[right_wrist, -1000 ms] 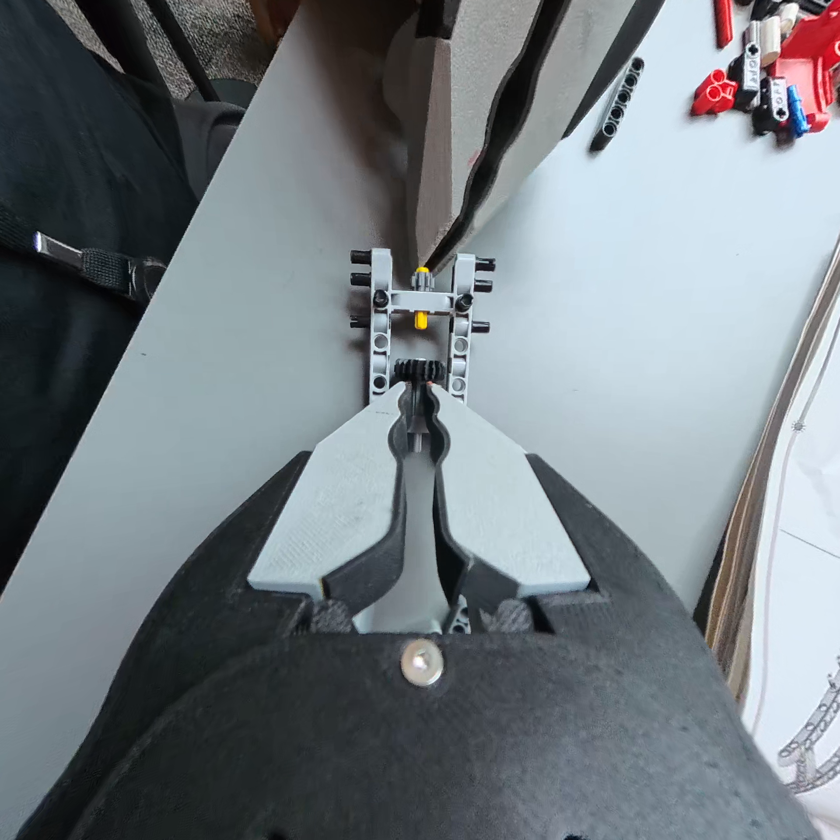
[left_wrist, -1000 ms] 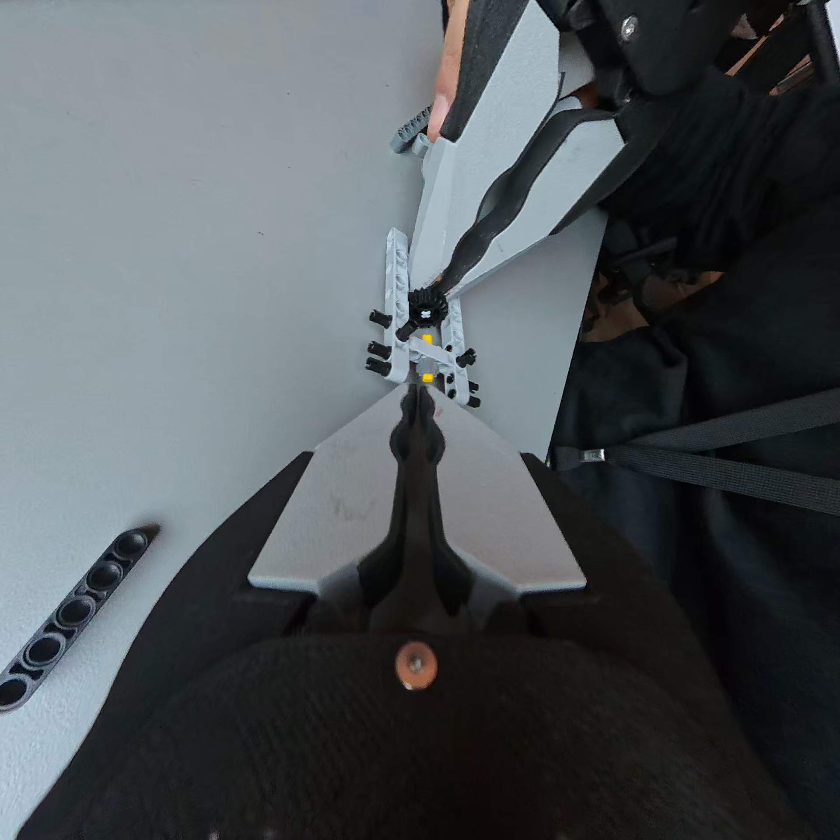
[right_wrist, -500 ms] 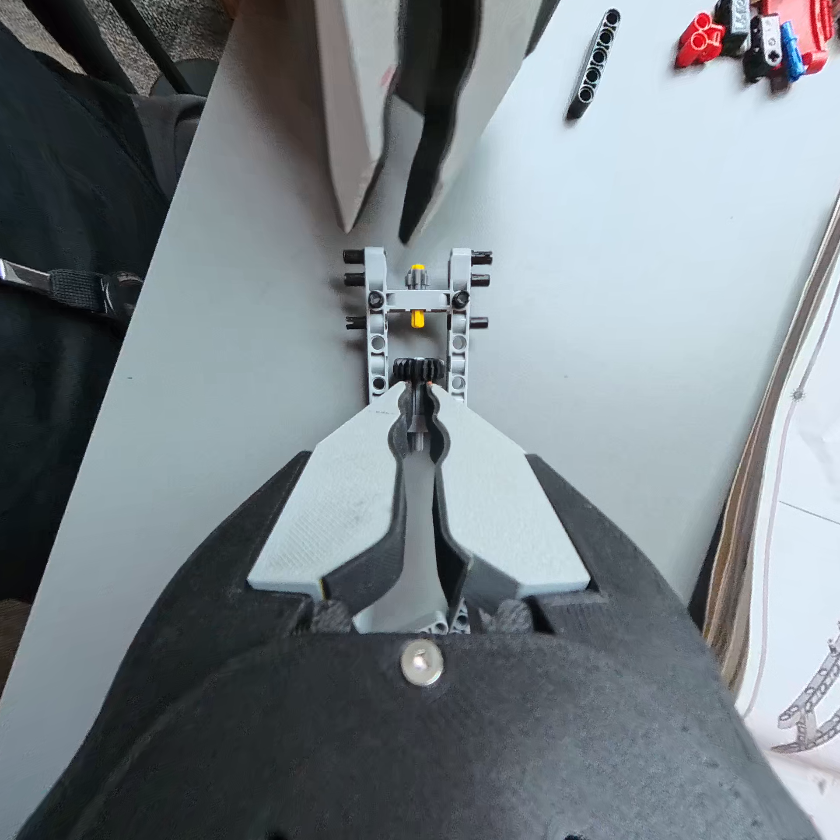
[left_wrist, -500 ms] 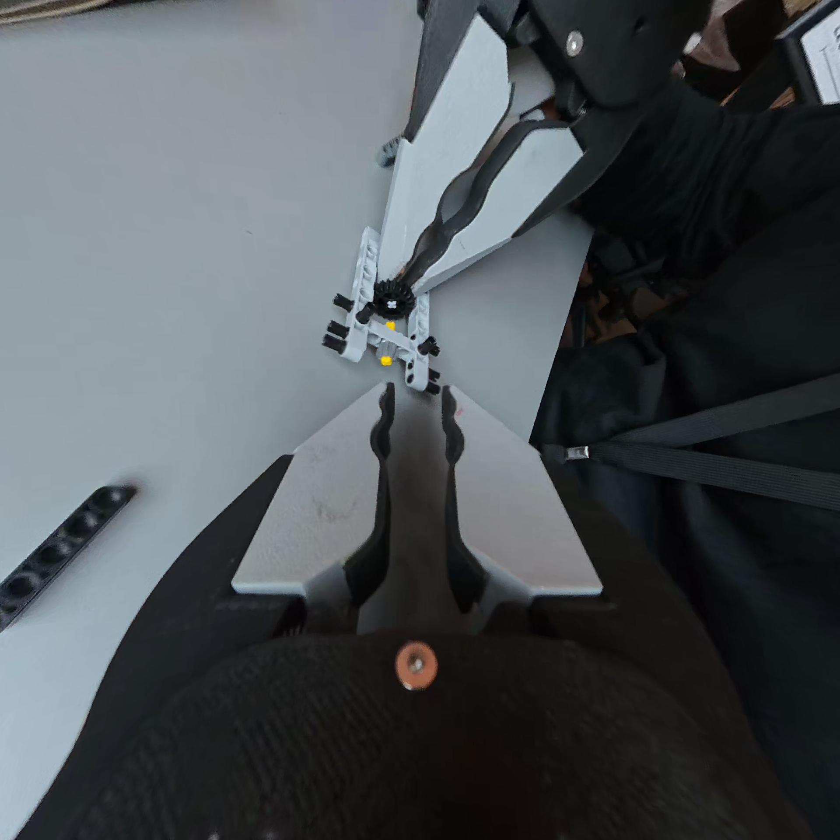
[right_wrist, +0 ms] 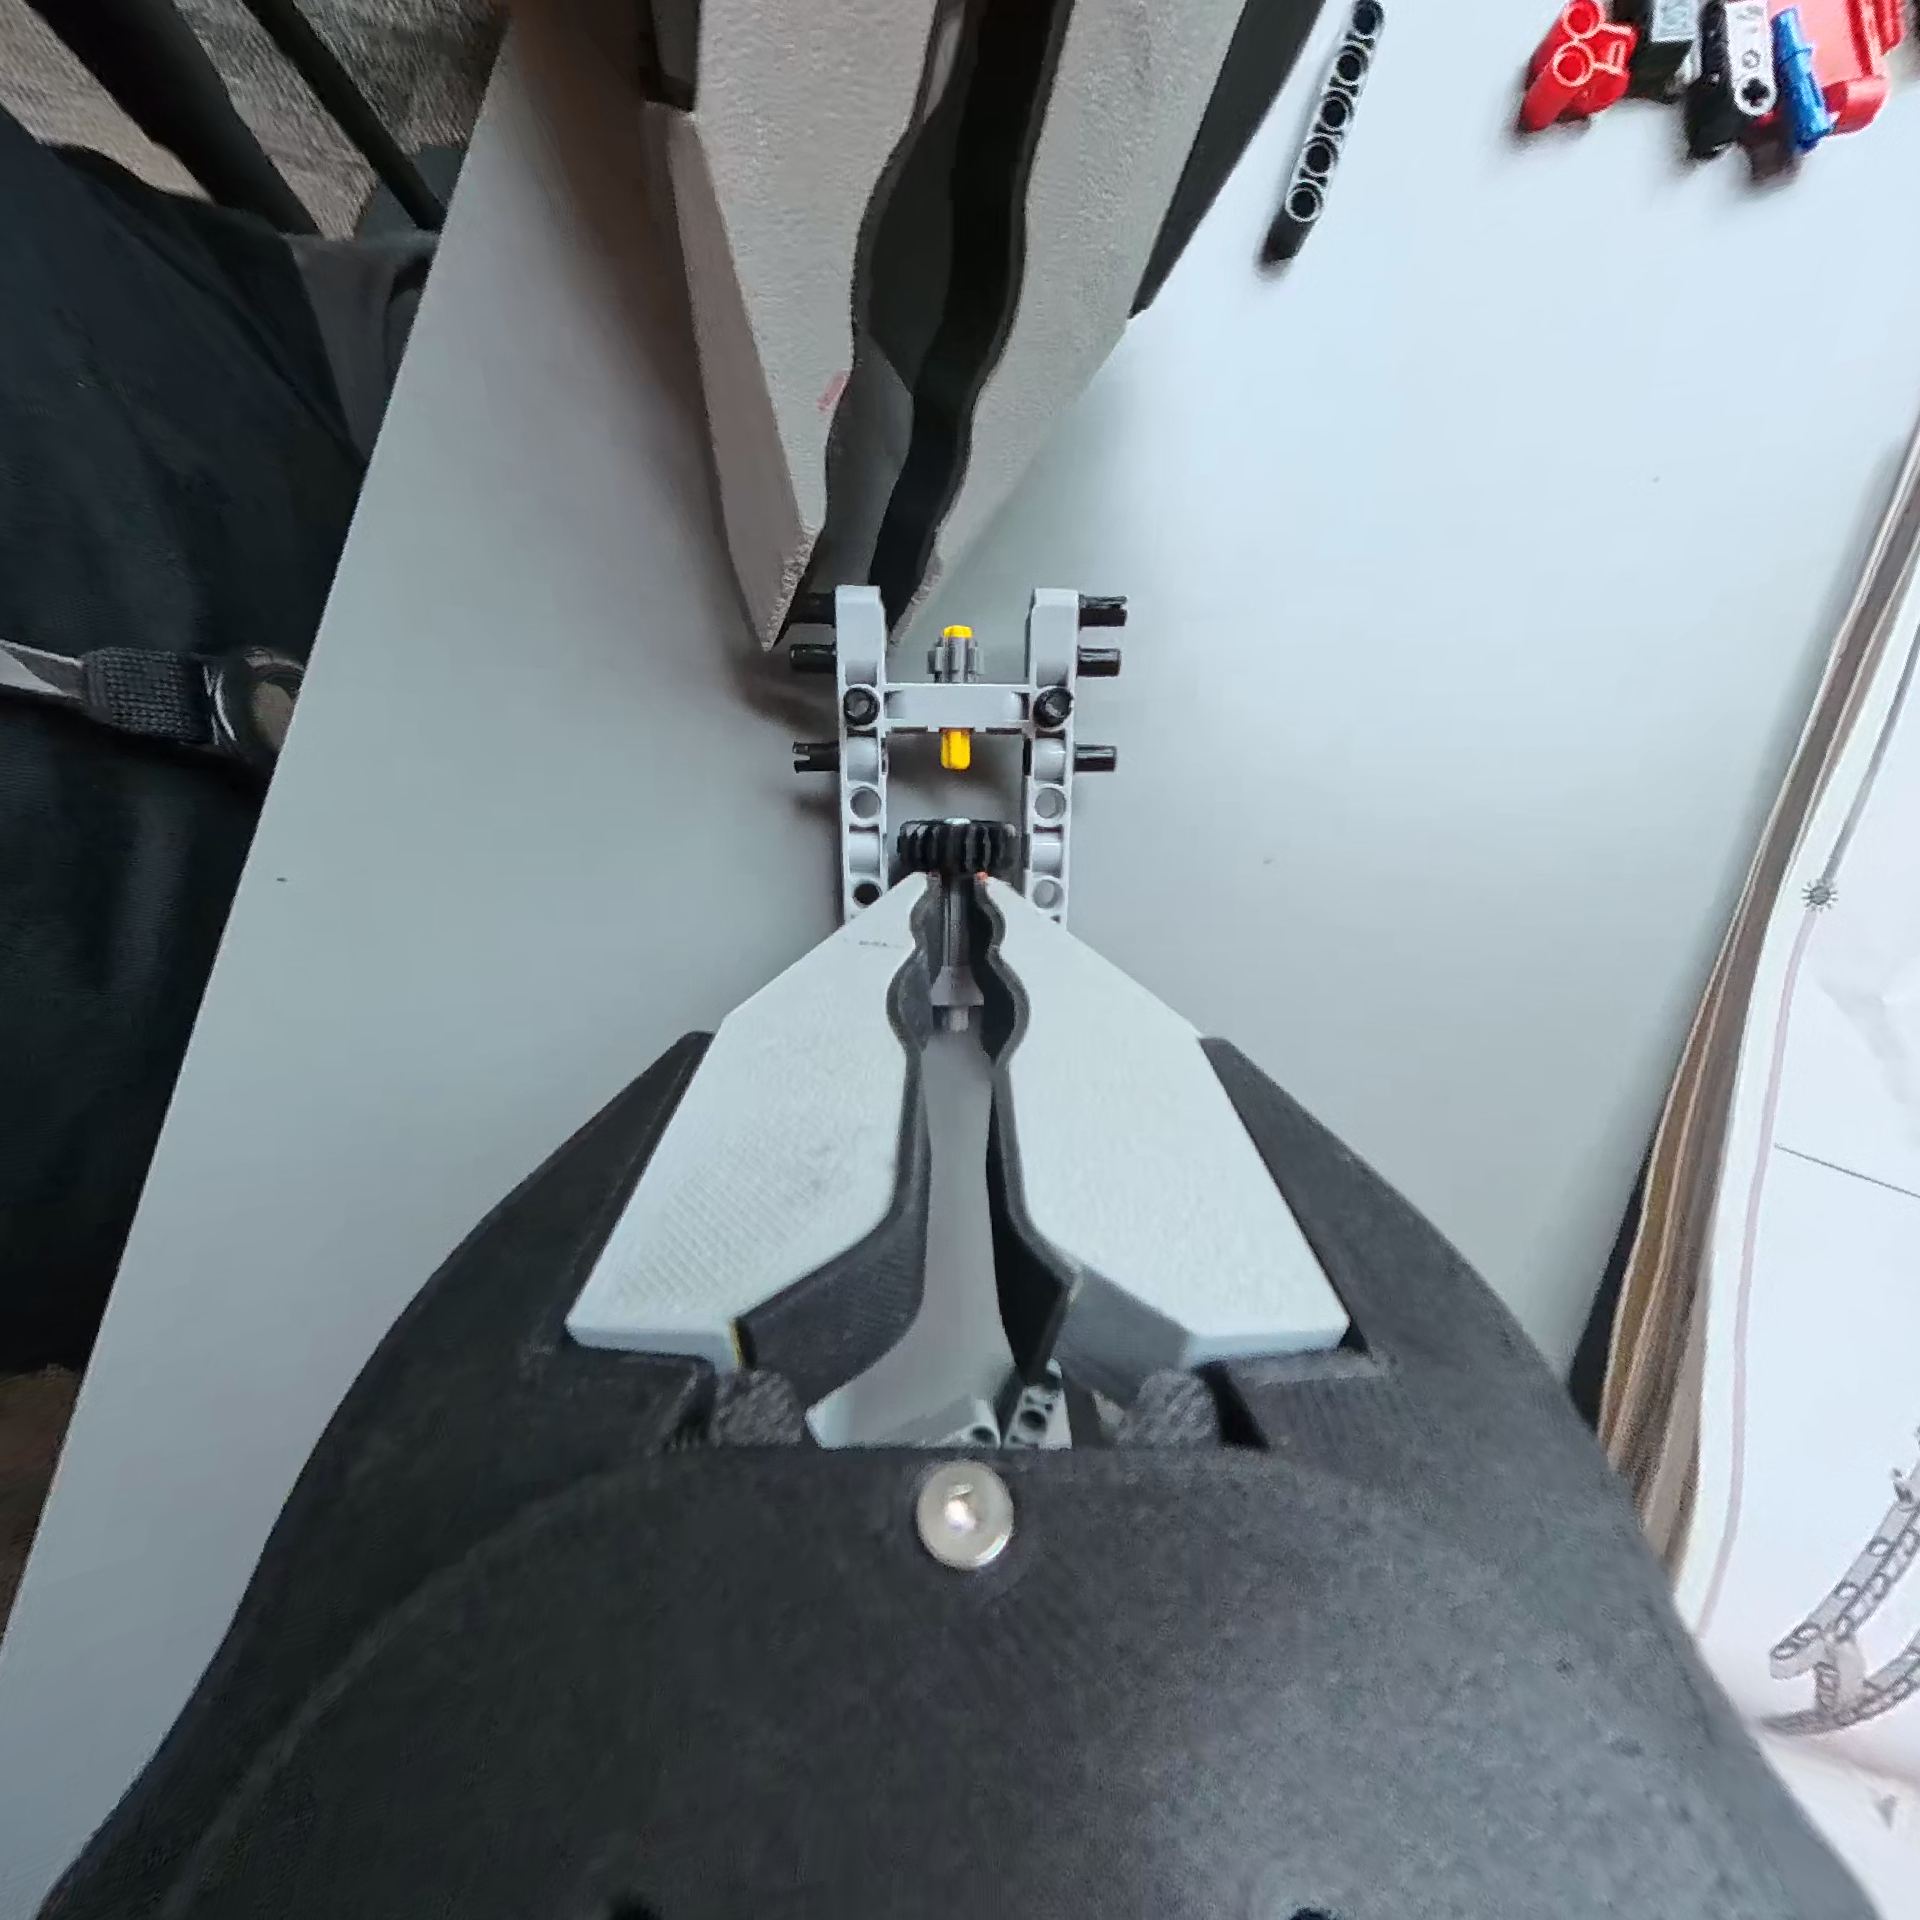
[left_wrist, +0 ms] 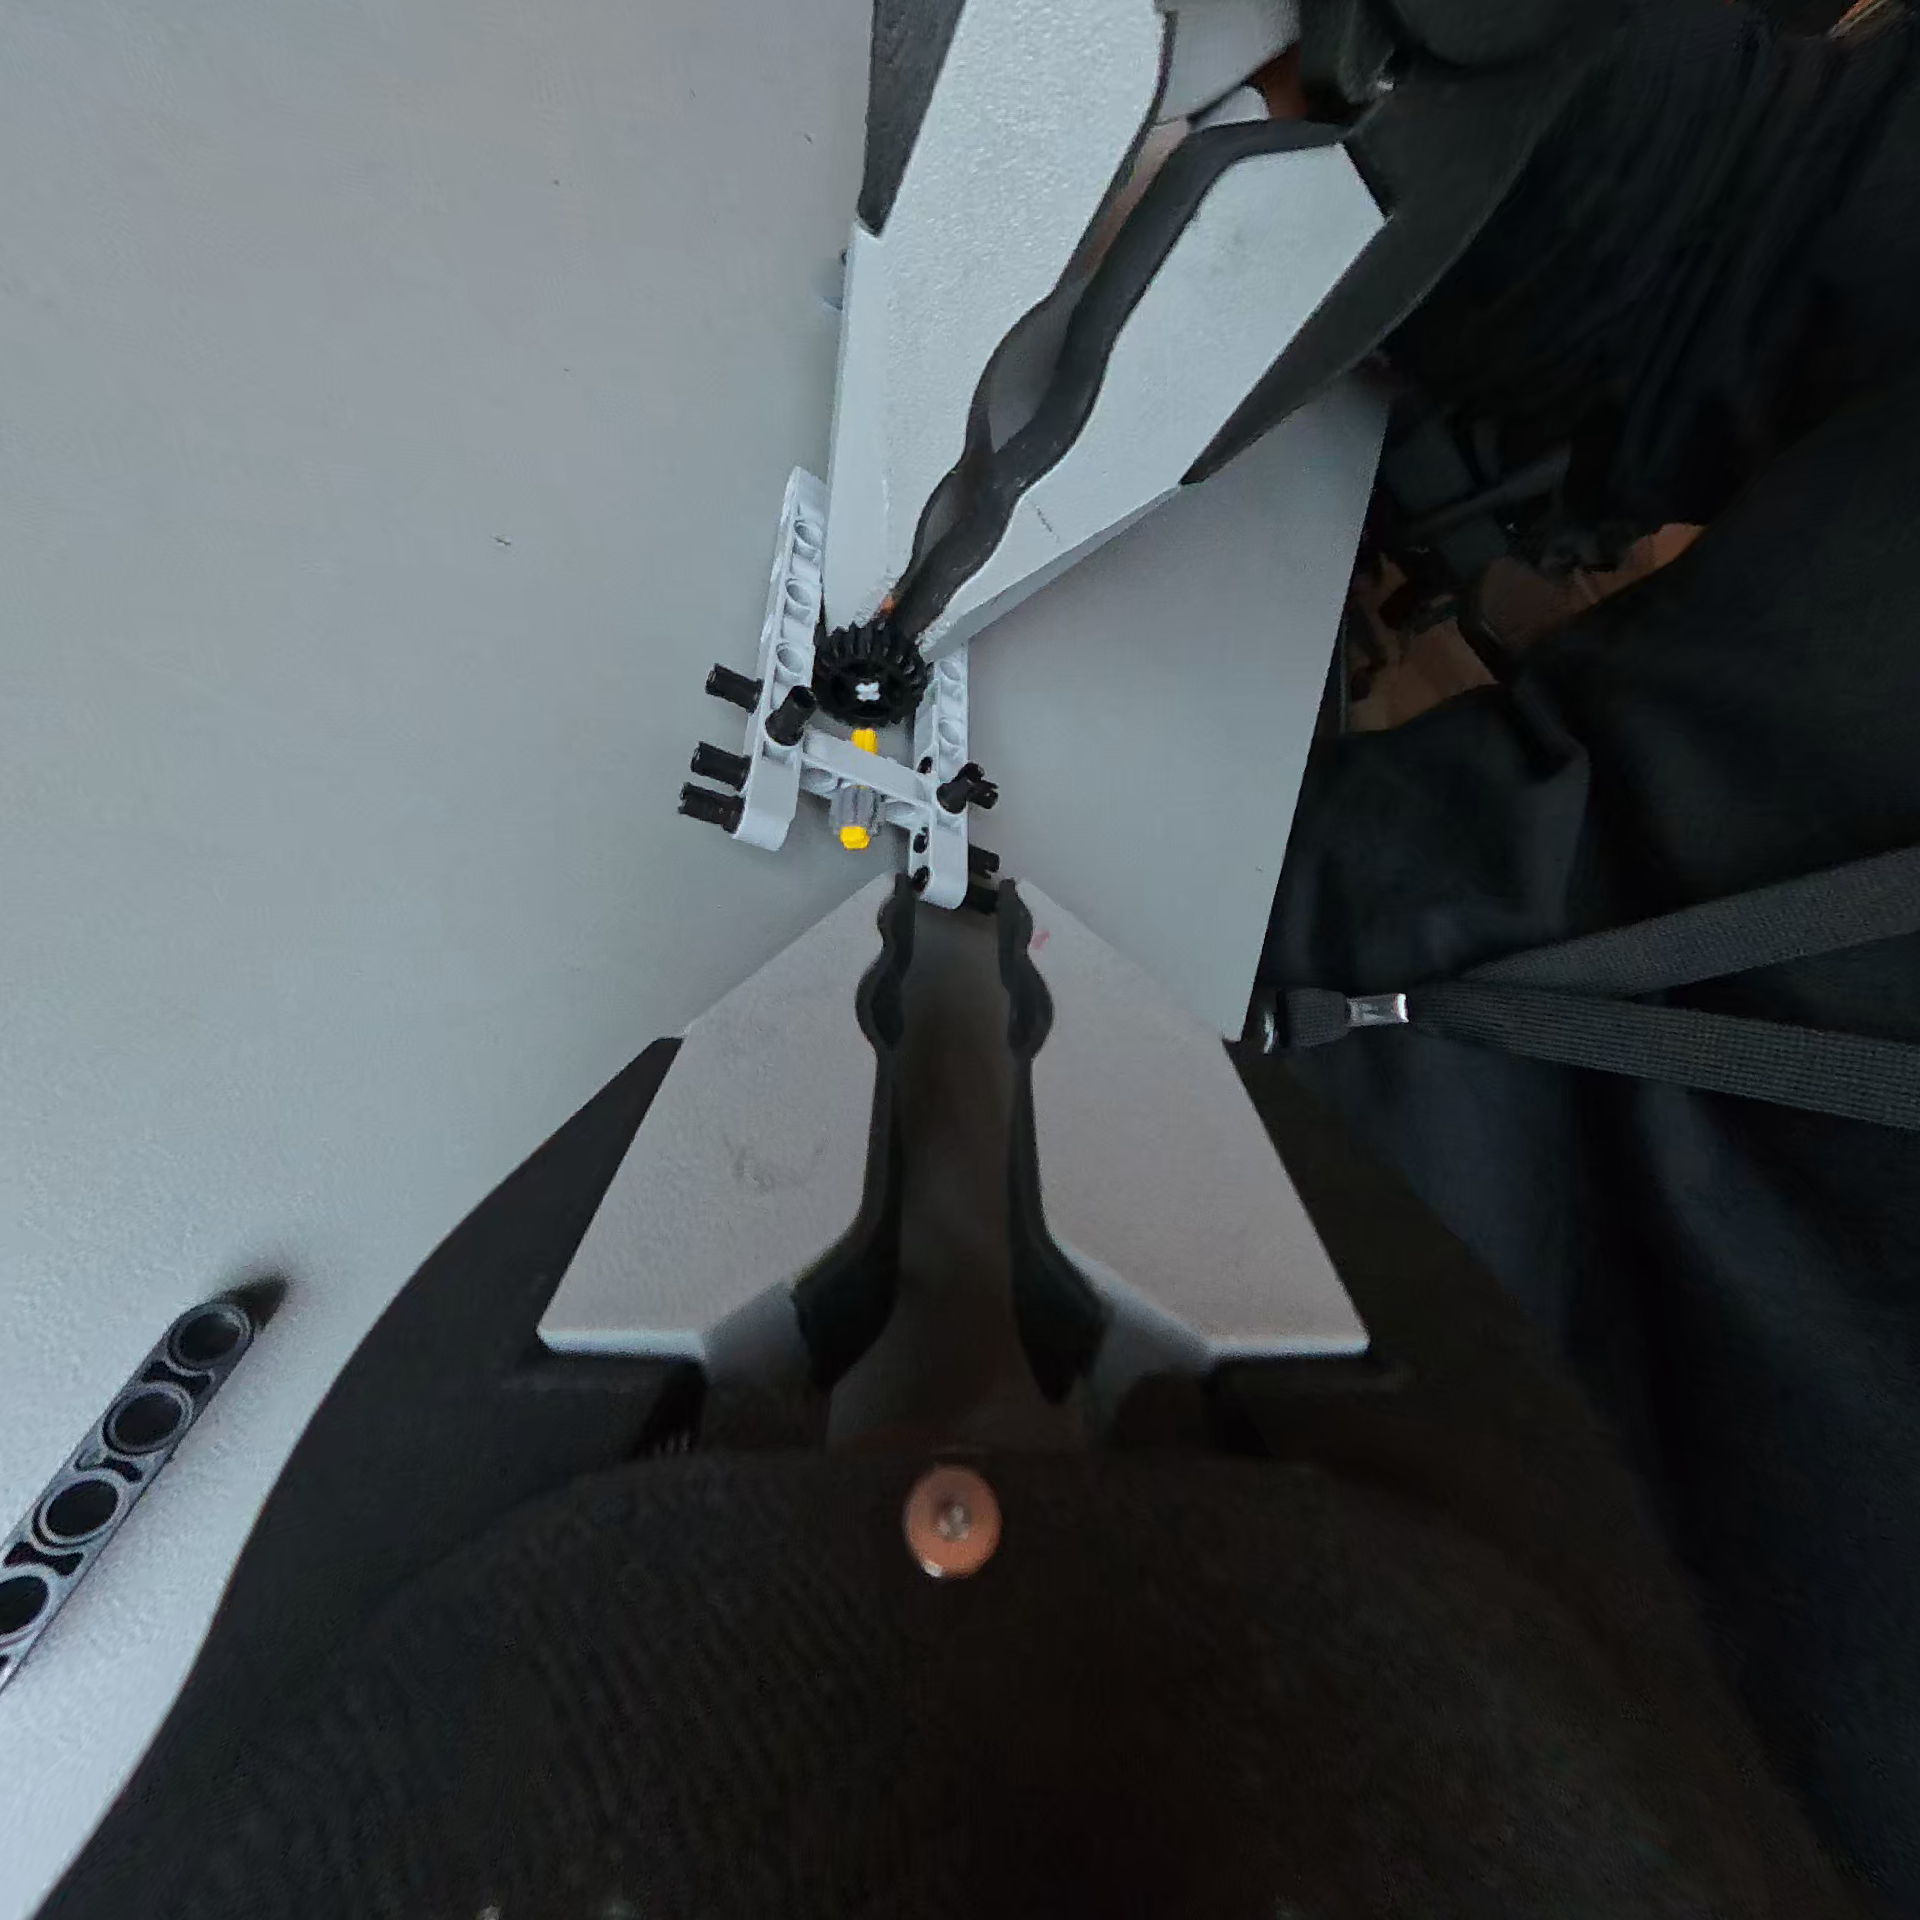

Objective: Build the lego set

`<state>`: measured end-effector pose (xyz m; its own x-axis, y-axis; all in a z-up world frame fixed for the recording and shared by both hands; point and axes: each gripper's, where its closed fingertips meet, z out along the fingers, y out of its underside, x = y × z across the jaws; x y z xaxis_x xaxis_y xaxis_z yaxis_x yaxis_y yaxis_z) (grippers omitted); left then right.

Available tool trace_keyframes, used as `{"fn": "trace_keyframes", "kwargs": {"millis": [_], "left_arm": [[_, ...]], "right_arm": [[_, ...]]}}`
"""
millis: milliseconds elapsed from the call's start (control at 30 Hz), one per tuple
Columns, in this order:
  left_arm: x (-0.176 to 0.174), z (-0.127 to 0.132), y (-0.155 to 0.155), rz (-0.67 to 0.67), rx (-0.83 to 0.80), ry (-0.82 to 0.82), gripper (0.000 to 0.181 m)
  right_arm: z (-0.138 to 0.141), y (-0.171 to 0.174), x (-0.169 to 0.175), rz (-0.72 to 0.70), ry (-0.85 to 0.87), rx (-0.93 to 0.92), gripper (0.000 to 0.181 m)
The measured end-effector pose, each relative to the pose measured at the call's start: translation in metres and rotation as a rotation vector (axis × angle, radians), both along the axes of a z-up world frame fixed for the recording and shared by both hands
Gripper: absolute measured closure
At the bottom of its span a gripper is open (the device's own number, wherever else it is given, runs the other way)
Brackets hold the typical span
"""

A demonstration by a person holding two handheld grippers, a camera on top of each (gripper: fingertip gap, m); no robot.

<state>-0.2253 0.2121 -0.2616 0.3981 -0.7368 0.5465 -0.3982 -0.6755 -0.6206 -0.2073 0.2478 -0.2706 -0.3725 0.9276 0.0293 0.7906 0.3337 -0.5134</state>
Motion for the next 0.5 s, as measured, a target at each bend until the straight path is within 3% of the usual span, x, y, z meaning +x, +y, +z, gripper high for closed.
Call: {"fn": "trace_keyframes", "kwargs": {"millis": [233,500], "left_arm": [[-0.0009,0.0016,-0.0009,-0.029,-0.019,-0.025,0.167],[-0.0007,0.0017,-0.0026,-0.049,-0.058,-0.044,0.169]], "right_arm": [[0.0016,0.0001,-0.0041,-0.008,0.061,-0.021,0.180],[0.0075,0.0035,-0.0062,0.160,0.135,0.282,0.180]]}}
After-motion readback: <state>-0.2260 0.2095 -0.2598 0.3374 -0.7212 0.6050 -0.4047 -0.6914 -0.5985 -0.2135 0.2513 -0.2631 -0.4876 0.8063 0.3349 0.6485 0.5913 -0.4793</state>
